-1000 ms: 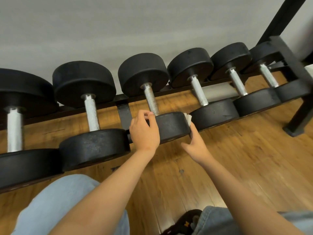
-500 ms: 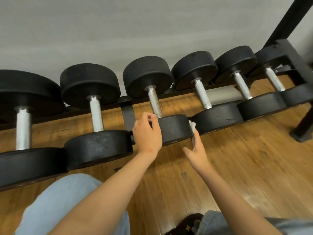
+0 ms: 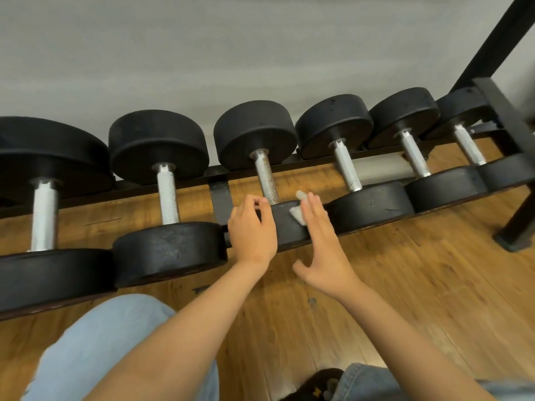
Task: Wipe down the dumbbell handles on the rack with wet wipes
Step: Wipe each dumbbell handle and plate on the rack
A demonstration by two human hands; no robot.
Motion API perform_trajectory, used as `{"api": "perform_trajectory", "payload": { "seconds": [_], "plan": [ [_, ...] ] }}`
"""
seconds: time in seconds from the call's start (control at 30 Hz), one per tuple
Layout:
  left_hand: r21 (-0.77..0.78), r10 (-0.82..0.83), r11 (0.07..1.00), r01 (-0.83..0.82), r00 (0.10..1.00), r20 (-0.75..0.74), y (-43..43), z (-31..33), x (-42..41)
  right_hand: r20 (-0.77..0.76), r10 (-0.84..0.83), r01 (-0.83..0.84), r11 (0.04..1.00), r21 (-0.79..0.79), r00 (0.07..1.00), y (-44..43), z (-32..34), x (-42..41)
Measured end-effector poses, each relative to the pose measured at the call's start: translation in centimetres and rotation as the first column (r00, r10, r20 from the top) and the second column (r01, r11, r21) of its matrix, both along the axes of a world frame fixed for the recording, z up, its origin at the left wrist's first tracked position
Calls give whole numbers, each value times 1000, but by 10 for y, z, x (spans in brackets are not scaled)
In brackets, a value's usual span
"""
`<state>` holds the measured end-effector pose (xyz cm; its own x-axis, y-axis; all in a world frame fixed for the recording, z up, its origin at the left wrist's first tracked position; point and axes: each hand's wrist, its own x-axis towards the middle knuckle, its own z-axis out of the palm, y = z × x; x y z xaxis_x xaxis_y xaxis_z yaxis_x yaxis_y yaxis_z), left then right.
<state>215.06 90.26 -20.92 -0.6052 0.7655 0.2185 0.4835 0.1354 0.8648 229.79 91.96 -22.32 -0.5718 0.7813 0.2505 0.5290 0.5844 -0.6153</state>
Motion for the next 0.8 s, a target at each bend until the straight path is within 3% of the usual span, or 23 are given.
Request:
{"api": "perform_trajectory", "payload": {
  "seconds": [0.07, 0.17, 0.27, 0.33, 0.43, 0.53, 0.6, 0.67, 0.8],
  "plan": [
    [-1, 0, 1000, 0, 1000, 1, 0, 0, 0, 74, -12, 2, 992, 126, 997, 5, -3, 1],
    [9, -6, 1000, 6, 1000, 23, 0, -1, 0, 52, -112, 106, 988, 110, 992, 7, 3, -2],
    [60, -26, 998, 24, 999, 42, 0, -4, -2, 231, 45, -113, 950, 292, 972, -6, 7, -13],
    [69, -54, 996, 50, 997, 58, -1, -6, -5, 275, 30, -132, 923, 362, 961, -10, 7, -16],
    [26, -160, 987, 158, 986, 57, -2, -5, -13, 221, -104, 30, 948, 316, 970, -17, 6, -23],
    [35, -294, 956, 293, 935, 200, -9, -2, -24, 355, -17, -134, 908, 397, 935, -22, 9, -19],
    [58, -312, 950, 307, 921, 232, -15, 0, -29, 412, -61, -130, 898, 421, 909, -17, 15, -8],
    [73, -292, 956, 283, 935, 201, -21, 4, -33, 381, -111, -38, 931, 363, 918, -17, 18, -4],
    [88, -324, 944, 317, 942, 82, -34, 9, -34, 476, -14, -188, 908, 373, 879, -22, 16, -1]
  ]
}}
